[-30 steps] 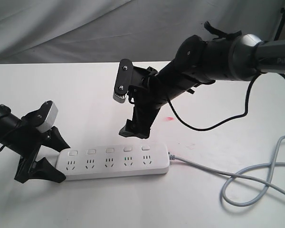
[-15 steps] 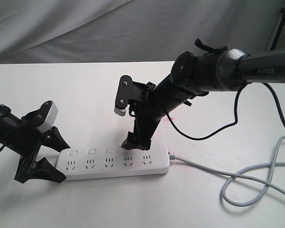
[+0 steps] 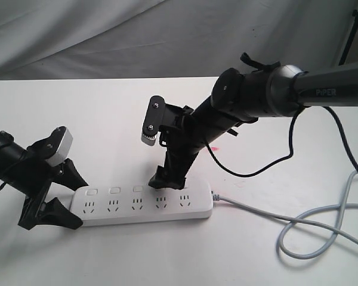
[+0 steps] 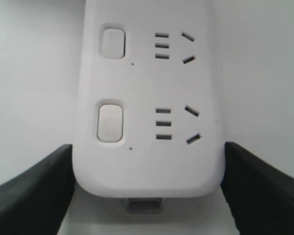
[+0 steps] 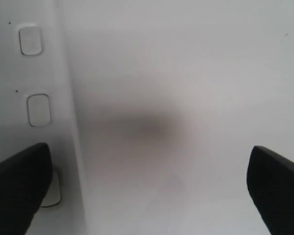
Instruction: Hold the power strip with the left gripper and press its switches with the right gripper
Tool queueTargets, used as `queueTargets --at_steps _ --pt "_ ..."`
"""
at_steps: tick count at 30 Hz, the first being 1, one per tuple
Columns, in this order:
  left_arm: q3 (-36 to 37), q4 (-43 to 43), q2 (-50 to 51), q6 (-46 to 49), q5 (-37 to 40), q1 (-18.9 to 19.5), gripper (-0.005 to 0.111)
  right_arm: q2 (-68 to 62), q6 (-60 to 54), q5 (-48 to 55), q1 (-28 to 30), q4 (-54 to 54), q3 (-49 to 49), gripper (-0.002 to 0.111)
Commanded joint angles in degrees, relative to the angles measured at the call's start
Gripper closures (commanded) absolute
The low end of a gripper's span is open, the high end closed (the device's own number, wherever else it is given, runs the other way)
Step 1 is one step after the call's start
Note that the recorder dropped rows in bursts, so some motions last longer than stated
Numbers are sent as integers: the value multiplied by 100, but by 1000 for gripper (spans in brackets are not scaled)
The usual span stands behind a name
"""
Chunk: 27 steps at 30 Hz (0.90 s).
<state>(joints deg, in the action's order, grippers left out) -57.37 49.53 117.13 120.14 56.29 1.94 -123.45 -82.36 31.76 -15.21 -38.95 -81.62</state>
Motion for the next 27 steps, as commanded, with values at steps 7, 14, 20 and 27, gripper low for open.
queueTargets --at_steps 7,14,20,27 --pt "-13 -75 31 -22 -64 -22 104 -158 193 97 28 1042 64 3" --pt "-13 -75 31 -22 -64 -22 104 -158 438 125 28 1306 64 3" --pt "-13 -75 31 -22 -64 -22 104 -78 426 137 28 1003 50 3" --pt "-13 -75 31 -22 -64 -22 104 511 358 137 28 398 50 3"
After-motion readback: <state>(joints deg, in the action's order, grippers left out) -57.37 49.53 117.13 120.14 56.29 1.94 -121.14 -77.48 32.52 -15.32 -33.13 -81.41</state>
